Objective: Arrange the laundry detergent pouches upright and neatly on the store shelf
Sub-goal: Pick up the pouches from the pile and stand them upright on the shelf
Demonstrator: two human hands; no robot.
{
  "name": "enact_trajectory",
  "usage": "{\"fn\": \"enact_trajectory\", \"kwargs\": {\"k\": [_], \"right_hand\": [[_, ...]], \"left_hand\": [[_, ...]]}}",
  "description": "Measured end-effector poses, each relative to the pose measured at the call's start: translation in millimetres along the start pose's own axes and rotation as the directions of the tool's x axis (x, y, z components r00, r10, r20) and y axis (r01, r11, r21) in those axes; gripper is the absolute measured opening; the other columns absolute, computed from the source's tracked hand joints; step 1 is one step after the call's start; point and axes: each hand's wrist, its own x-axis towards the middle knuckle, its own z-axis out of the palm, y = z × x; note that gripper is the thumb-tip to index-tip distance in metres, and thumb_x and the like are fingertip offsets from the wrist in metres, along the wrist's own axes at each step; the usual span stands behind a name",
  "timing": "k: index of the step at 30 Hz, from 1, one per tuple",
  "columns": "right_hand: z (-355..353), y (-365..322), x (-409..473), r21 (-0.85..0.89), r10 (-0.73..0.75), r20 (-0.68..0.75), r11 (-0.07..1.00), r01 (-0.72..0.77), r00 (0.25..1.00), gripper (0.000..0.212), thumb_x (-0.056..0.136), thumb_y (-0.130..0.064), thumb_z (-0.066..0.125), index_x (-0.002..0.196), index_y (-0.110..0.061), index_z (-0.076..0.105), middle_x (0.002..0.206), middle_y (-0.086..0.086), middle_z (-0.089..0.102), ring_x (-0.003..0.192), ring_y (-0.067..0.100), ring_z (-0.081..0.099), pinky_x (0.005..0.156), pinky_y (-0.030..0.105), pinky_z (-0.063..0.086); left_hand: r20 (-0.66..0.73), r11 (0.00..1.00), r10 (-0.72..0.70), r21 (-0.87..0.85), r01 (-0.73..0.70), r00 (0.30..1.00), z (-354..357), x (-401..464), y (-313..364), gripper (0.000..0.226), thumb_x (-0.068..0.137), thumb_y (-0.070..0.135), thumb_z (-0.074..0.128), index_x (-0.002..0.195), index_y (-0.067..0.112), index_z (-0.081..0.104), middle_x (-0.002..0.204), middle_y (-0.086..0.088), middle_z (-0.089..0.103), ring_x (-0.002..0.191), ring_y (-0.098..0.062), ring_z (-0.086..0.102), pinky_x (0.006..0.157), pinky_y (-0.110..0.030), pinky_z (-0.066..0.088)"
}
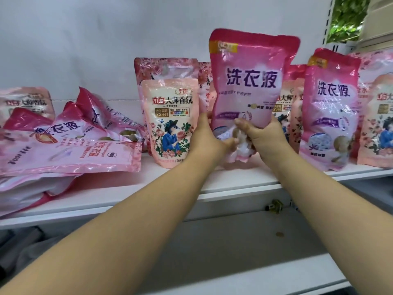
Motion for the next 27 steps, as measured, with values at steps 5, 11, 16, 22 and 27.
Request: {"fn": "enact_trajectory", "kwargs": {"k": [5,11,16,22,27], "right_hand": [[0,2,-1,-0.039,-0.039,0.037,0.998,0.040,0.999,0.027,0.077,0.000,0.068,0.100,-0.005,0.055,0.072,-0.013,0.065,0.058,-0.009,0.062,0.055,0.010,0.049],[1,6,-3,-0.122,0.008,0.117,0.993,0.006,0.993,0.050,0.078,-0.021,0.070,0.120,-0.017,0.044,0.106,-0.004,0.062,0.101,0.010,0.058,0.089,0.021,0.046],[-4,11,4,-0.096,0.126,0.137,0.989,-0.114,0.982,0.124,0.042,-0.066,0.077,0.145,-0.023,0.023,0.135,0.001,0.053,0.123,0.022,0.050,0.108,0.045,0.036],[-9,14,6,0.030,0.169,0.189,0.984,-0.177,0.967,0.125,0.029,-0.064,0.085,0.136,-0.023,0.037,0.124,0.000,0.061,0.115,0.023,0.057,0.104,0.048,0.040],[-8,12,7,0.055,0.193,0.175,0.977,-0.205,0.965,0.107,0.038,-0.061,0.083,0.132,-0.025,0.045,0.122,-0.001,0.063,0.111,0.023,0.059,0.101,0.048,0.042]], "left_hand": [[-0.028,0.997,0.034,0.069,-0.032,0.999,0,-2,-4,0.061,0.076,0.010,0.072,0.124,0.016,0.035,0.087,0.010,0.049,0.085,-0.015,0.050,0.079,-0.029,0.046],[0.022,0.995,-0.081,0.061,0.079,0.997,-1,2,-8,0.070,0.075,0.015,0.076,0.131,0.014,0.034,0.103,0.002,0.052,0.099,-0.017,0.050,0.088,-0.028,0.043],[0.079,0.993,-0.115,0.039,0.113,0.990,2,1,-8,0.064,0.073,0.015,0.077,0.126,0.016,0.042,0.114,-0.003,0.059,0.101,-0.021,0.058,0.092,-0.036,0.049],[0.117,0.991,-0.130,0.017,0.129,0.985,1,0,-7,0.080,0.074,0.014,0.076,0.138,0.018,0.028,0.120,-0.005,0.053,0.107,-0.023,0.055,0.091,-0.036,0.049],[0.115,0.992,-0.125,0.024,0.123,0.986,-4,-1,-8,0.090,0.068,0.016,0.081,0.138,0.014,0.025,0.120,-0.004,0.052,0.108,-0.021,0.053,0.095,-0.037,0.046]]}}
